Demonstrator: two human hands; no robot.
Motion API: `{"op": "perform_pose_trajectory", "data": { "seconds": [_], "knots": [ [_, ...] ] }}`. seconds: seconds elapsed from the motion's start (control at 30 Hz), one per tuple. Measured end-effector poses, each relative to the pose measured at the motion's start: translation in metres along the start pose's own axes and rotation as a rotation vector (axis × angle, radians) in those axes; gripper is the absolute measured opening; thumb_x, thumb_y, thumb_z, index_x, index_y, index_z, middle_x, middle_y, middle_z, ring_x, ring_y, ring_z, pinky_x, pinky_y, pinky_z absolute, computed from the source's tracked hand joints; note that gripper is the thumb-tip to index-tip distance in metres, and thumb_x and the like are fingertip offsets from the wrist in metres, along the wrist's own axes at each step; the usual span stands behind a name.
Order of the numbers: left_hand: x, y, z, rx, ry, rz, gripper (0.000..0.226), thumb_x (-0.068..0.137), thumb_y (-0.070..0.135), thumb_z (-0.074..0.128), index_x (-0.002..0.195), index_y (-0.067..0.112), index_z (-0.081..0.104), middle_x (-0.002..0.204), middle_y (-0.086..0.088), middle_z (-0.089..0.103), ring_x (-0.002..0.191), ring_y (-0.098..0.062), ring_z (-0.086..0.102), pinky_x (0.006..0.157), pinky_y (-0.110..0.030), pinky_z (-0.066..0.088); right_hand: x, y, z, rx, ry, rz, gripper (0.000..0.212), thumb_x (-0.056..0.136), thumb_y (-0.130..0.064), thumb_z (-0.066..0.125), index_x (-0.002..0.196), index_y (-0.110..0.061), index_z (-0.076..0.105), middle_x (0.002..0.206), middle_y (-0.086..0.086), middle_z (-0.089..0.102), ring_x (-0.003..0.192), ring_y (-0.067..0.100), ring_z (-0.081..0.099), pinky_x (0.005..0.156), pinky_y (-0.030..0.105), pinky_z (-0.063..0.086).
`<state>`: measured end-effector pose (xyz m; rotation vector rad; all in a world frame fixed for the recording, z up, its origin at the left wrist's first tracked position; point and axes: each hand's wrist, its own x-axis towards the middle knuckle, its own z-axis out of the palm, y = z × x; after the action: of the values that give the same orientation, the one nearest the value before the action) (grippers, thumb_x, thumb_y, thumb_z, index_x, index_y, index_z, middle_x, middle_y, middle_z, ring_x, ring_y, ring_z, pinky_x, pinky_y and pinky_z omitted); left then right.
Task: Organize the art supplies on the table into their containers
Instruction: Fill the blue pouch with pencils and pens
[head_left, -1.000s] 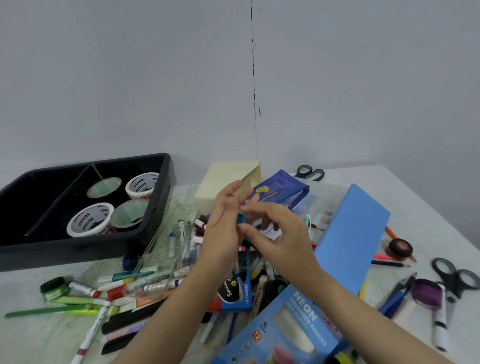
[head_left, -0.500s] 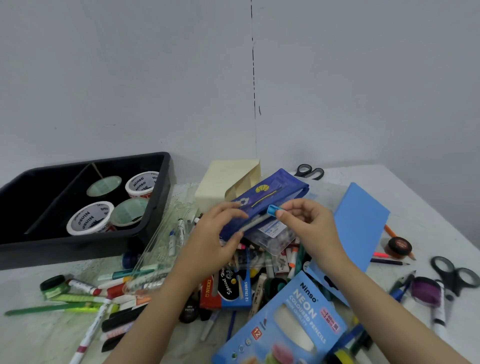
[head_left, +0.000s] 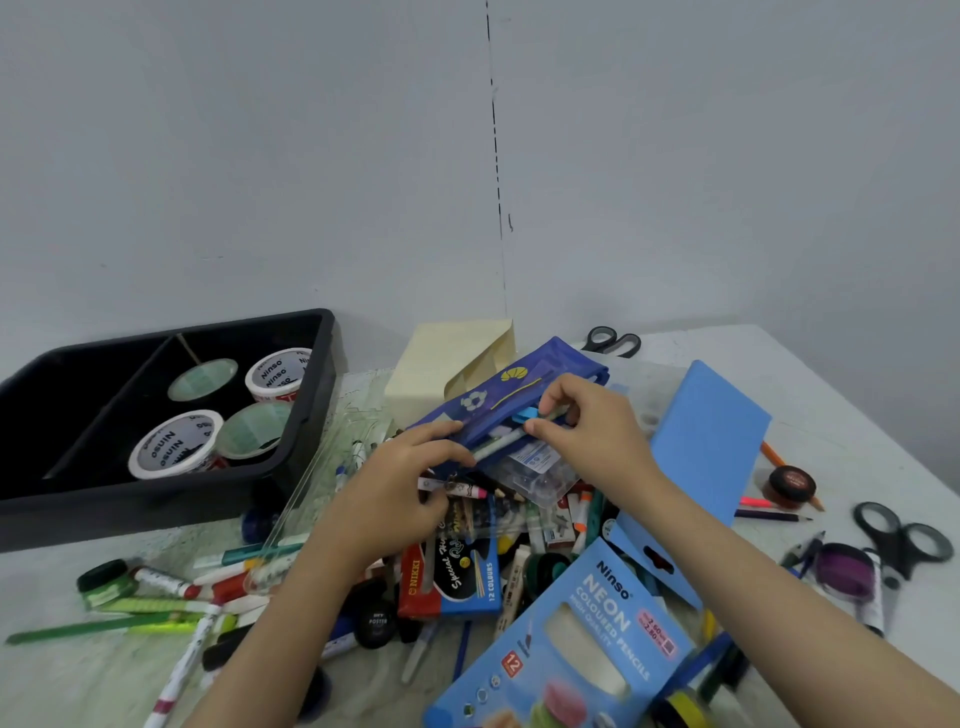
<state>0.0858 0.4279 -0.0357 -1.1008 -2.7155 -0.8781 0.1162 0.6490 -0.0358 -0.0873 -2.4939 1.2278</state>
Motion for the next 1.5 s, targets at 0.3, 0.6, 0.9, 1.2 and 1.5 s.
{"op": "perform_pose_trajectory", "data": {
  "seconds": [0.3, 0.6, 0.9, 1.2, 1.5],
  "knots": [
    [0.003, -0.006, 0.001, 0.012, 0.065, 0.03, 0.035, 0.079, -0.003, 0.067, 0.099, 0.026, 0.066, 0.123, 0.012, 0.057, 0.114, -0.007, 0.054, 0.092, -0.028, 0.048, 0.007, 0.003, 0.006, -0.168, 0.024, -0.081, 0.019, 0.081, -0.03, 0.07, 0.068, -0.022, 0.059, 0.074, -0.01, 0.058, 0.073, 0.005, 0.05, 0.063, 0.022, 0.036],
    [0.007, 0.017, 0.0, -0.249, 0.375, -0.061, 0.035, 0.091, 0.001, 0.055, 0.113, 0.028, 0.052, 0.101, 0.02, 0.061, 0.094, 0.008, 0.061, 0.075, -0.018, 0.053, 0.01, -0.013, 0.0, -0.02, 0.116, -0.173, 0.011, 0.089, -0.025, 0.059, 0.095, -0.024, 0.068, 0.093, -0.014, 0.06, 0.086, -0.006, 0.049, 0.076, 0.014, 0.038],
    [0.011, 0.024, 0.006, -0.264, 0.344, -0.035, 0.053, 0.093, 0.009, 0.053, 0.137, 0.033, 0.033, 0.102, 0.02, 0.066, 0.074, -0.008, 0.064, 0.065, -0.02, 0.051, 0.003, -0.048, 0.015, -0.11, 0.081, -0.478, 0.026, 0.078, -0.049, 0.062, 0.082, -0.026, 0.072, 0.088, -0.009, 0.062, 0.085, 0.011, 0.056, 0.077, 0.042, 0.043],
    [0.008, 0.024, 0.007, -0.195, 0.263, -0.003, 0.054, 0.093, 0.026, 0.05, 0.137, 0.045, 0.024, 0.101, 0.031, 0.063, 0.083, -0.011, 0.066, 0.076, -0.034, 0.053, 0.004, -0.056, 0.007, -0.278, 0.05, -0.288, 0.022, 0.075, -0.053, 0.067, 0.067, -0.033, 0.073, 0.102, -0.017, 0.056, 0.095, 0.001, 0.042, 0.08, 0.024, 0.014],
    [0.011, 0.021, 0.011, -0.266, 0.34, 0.002, 0.026, 0.084, 0.008, 0.067, 0.102, 0.025, 0.058, 0.096, 0.025, 0.063, 0.094, 0.007, 0.063, 0.079, -0.019, 0.054, 0.001, -0.058, -0.008, -0.393, -0.115, -0.272, 0.009, 0.077, -0.041, 0.067, 0.07, -0.035, 0.069, 0.12, -0.02, 0.049, 0.096, -0.002, 0.033, 0.082, 0.024, 0.011]
  ]
}}
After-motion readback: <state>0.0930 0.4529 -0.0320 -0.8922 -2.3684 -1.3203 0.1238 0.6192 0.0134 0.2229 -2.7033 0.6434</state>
